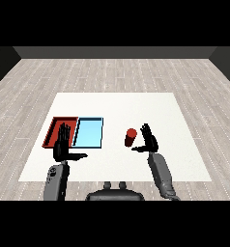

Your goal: Pick the red can and put it in the red box

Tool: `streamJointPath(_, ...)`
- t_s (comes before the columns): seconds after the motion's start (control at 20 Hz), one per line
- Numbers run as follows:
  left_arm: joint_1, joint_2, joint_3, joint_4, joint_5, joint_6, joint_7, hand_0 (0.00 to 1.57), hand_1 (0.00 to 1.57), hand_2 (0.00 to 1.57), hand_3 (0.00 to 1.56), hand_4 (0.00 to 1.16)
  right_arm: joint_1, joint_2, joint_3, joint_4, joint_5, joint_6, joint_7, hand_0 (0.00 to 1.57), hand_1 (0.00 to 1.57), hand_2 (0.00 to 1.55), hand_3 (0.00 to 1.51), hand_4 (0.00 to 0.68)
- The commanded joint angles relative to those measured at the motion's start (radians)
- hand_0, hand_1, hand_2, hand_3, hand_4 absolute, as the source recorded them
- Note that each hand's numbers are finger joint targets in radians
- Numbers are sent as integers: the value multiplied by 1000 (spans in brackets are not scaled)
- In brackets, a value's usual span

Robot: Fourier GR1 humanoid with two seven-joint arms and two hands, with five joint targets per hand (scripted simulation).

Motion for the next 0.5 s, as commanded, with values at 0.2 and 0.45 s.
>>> streamJointPath(0.2,-41,-24,-25,-13,-21,40,31,0,0,0,0,0,-47,10,69,-34,-85,-68,70,0,0,0,0,0)
streamJointPath(0.45,-46,-6,2,18,30,-2,30,0,0,0,0,0,-58,-9,49,71,-72,-6,0,0,0,0,0,0)
